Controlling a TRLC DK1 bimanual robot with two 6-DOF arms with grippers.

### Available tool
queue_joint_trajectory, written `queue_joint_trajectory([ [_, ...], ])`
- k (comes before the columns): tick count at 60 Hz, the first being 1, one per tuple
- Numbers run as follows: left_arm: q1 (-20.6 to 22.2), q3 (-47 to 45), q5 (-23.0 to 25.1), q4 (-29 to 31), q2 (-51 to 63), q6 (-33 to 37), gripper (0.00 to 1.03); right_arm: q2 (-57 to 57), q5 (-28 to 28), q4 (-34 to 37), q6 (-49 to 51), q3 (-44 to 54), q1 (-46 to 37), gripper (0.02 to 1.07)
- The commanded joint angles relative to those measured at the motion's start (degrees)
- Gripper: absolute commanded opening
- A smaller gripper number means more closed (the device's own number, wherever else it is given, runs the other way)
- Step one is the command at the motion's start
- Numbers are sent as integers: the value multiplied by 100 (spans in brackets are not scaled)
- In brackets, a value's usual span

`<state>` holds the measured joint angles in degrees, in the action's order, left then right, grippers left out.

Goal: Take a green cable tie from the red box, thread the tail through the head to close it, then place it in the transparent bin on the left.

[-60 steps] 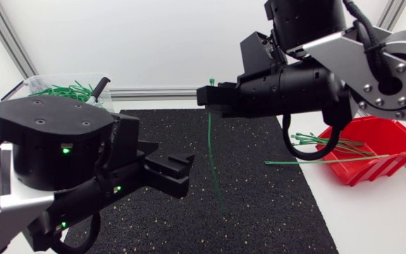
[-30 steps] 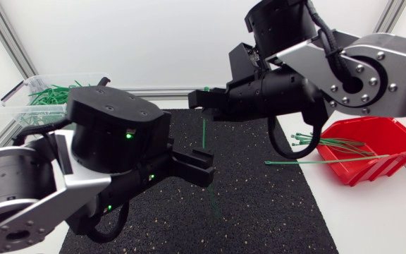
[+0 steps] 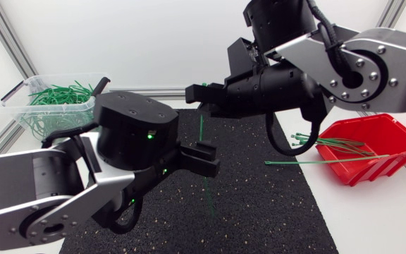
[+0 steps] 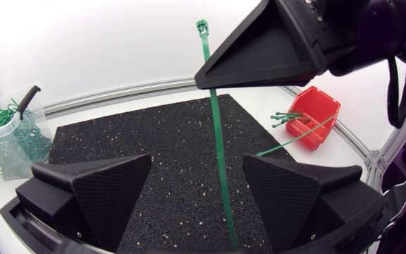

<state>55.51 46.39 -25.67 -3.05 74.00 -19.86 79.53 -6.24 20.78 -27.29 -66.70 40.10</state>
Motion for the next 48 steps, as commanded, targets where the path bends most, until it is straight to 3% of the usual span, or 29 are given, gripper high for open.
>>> queue_joint_trajectory([
  [1,-49,-78,-70,-108,150,70,85,116,-26,-3,-189,-107,77,8],
  [25,74,-236,-509,-389,256,166,54,116,35,-12,-251,-72,121,8],
  [36,162,-385,-676,-785,282,439,29,81,79,-12,-286,-54,156,8],
  [48,241,-499,-711,-873,308,562,10,10,246,-21,-286,-19,192,8],
])
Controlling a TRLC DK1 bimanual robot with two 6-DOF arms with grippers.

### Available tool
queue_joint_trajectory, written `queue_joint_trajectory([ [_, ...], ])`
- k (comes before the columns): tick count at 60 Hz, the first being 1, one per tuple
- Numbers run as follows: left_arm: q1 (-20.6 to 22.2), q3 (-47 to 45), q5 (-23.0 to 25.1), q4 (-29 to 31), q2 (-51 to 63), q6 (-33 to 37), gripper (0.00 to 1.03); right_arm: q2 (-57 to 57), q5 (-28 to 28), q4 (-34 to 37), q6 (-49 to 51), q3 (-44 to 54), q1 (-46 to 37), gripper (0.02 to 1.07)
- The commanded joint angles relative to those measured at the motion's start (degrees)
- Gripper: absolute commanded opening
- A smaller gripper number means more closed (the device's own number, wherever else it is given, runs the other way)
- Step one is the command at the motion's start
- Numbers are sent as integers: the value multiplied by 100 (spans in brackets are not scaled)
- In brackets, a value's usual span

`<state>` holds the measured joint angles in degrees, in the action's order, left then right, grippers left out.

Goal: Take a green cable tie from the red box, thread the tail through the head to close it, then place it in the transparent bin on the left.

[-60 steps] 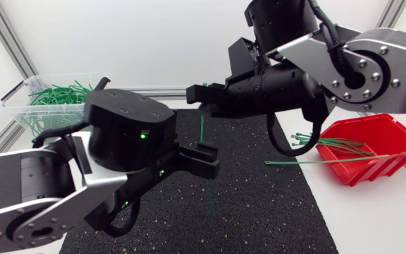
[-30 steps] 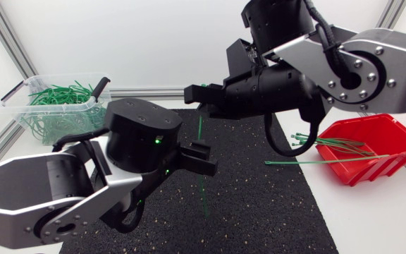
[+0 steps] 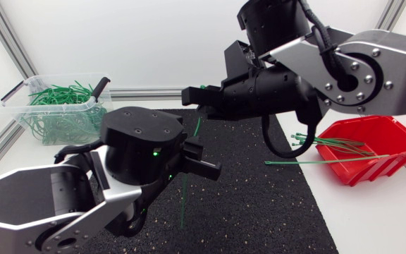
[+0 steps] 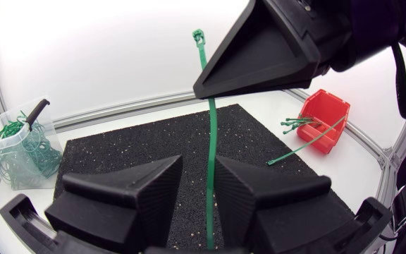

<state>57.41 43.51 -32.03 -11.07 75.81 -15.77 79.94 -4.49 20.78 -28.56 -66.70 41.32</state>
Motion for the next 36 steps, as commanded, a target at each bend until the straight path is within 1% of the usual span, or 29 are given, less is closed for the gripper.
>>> queue_joint_trajectory([
  [1,51,-229,-75,-88,127,162,7,-40,71,-21,-159,-19,78,8],
  [3,51,-246,-75,-106,127,188,4,-40,71,-30,-141,-10,78,8],
  [14,16,-396,-75,-211,74,276,4,-146,-8,-364,219,122,78,8],
  [15,7,-422,-75,-246,57,294,4,-172,-17,-408,263,148,78,10],
  [19,-28,-492,-58,-273,-31,320,4,-286,-52,-478,377,218,78,25],
  [22,-81,-527,4,-255,-102,338,4,-339,-105,-478,430,236,69,31],
  [28,-256,-598,320,-238,-269,338,4,-409,-307,-478,483,298,-36,31],
  [36,-274,-624,364,-264,-295,338,4,-436,-351,-469,570,359,-54,31],
])
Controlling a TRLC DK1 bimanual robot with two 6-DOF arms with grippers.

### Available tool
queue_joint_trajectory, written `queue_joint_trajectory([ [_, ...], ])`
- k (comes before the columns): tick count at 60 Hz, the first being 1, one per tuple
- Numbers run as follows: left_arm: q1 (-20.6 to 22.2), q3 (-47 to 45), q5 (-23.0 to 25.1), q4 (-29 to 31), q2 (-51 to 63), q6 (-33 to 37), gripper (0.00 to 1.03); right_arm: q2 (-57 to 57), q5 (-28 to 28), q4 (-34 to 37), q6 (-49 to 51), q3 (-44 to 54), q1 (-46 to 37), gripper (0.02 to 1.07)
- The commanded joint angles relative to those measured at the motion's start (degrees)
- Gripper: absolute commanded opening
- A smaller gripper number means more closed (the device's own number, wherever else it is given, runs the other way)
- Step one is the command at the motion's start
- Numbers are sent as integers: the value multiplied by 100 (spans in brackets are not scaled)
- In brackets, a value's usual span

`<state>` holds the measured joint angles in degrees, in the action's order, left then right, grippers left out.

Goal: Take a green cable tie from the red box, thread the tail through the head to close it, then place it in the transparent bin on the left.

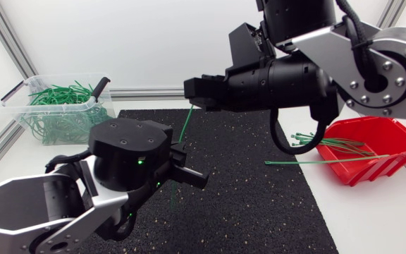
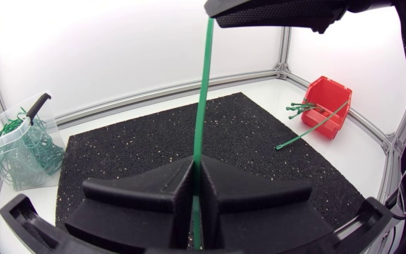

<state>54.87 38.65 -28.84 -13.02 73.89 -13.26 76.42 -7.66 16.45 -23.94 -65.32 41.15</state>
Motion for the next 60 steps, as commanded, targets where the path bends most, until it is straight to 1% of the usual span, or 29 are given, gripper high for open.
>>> queue_joint_trajectory([
  [1,-20,-139,54,-70,-111,86,4,-92,-34,-36,109,221,-36,31],
  [4,-20,-165,115,-78,-164,86,4,-136,-95,-28,144,230,-54,32],
  [7,-20,-192,203,-78,-226,86,4,-189,-166,-28,232,248,-98,45],
  [9,-38,-218,282,-78,-278,86,4,-251,-183,-1,276,265,-124,56],
  [13,-108,-288,467,-78,-393,86,4,-339,-315,87,338,274,-239,68],
  [16,-196,-359,652,-78,-498,86,4,-400,-491,166,434,274,-362,75],
  [20,-302,-438,863,-96,-604,86,4,-497,-675,175,610,327,-537,80],
  [24,-451,-534,1205,-113,-762,86,4,-593,-930,192,760,380,-704,87],
  [32,-732,-710,1829,-193,-1052,86,4,-690,-1853,245,1146,459,-1197,88],
  [35,-811,-798,2075,-263,-1175,86,4,-690,-2187,245,1445,494,-1355,93],
  [45,-926,-956,2726,-333,-1482,60,4,-585,-2987,262,1973,591,-1742,98],
  [50,-1049,-965,3192,-333,-1570,16,4,-418,-3602,262,1981,617,-1979,98],
  [52,-1075,-965,3288,-342,-1570,7,4,-339,-3804,262,1981,608,-2067,98],
  [60,-1198,-974,3675,-386,-1562,-28,4,-57,-4349,280,2456,608,-2251,98],
])
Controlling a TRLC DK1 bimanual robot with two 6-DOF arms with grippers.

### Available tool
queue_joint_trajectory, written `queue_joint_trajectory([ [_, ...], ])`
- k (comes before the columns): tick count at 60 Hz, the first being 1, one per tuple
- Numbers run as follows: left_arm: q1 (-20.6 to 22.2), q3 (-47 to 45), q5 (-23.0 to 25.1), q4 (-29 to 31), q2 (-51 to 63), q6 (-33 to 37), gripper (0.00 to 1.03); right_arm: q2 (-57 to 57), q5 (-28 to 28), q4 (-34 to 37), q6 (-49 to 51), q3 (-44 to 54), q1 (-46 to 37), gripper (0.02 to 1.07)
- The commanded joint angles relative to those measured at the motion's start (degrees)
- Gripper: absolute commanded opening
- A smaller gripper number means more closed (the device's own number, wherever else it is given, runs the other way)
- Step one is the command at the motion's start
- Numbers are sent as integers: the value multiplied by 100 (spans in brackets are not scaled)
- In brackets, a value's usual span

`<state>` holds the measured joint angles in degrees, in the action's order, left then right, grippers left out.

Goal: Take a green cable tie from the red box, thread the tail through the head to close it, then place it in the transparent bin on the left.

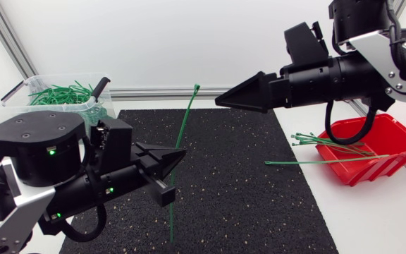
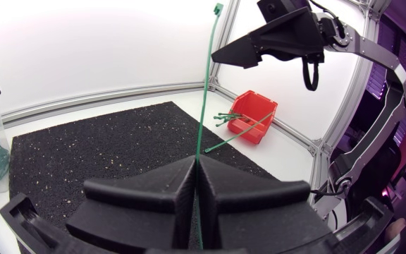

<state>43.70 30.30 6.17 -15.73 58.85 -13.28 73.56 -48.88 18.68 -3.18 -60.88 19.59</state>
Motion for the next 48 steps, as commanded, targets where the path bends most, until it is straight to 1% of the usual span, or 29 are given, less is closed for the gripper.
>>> queue_joint_trajectory([
  [1,-99,-139,244,-115,-67,-26,4,255,-288,83,503,164,-114,98],
  [4,-143,-139,428,-115,-67,-70,4,299,-385,277,951,129,-131,98],
  [8,-266,-139,736,-115,-67,-175,4,361,-376,708,1795,24,-131,98],
  [10,-301,-148,824,-115,-58,-193,4,378,-385,839,2058,-20,-131,98],
  [20,-433,-227,1360,-124,-31,-289,4,510,-455,875,2700,-29,80,97],
  [23,-486,-236,1492,-124,-31,-325,4,537,-455,866,2849,-20,150,97],
  [29,-503,-279,1606,-150,39,-325,4,633,-473,857,3087,-55,308,97],
  [32,-512,-288,1685,-150,56,-325,4,739,-614,866,3166,-82,414,92],
  [36,-512,-306,1756,-168,74,-333,4,862,-675,866,3227,-134,519,90],
  [38,-512,-315,1800,-185,83,-342,4,950,-693,875,3280,-170,616,87],
  [43,-512,-323,1870,-264,127,-404,4,1082,-851,875,3333,-240,704,86],
  [48,-556,-306,1993,-291,162,-492,4,1134,-860,866,3368,-310,809,82],
])
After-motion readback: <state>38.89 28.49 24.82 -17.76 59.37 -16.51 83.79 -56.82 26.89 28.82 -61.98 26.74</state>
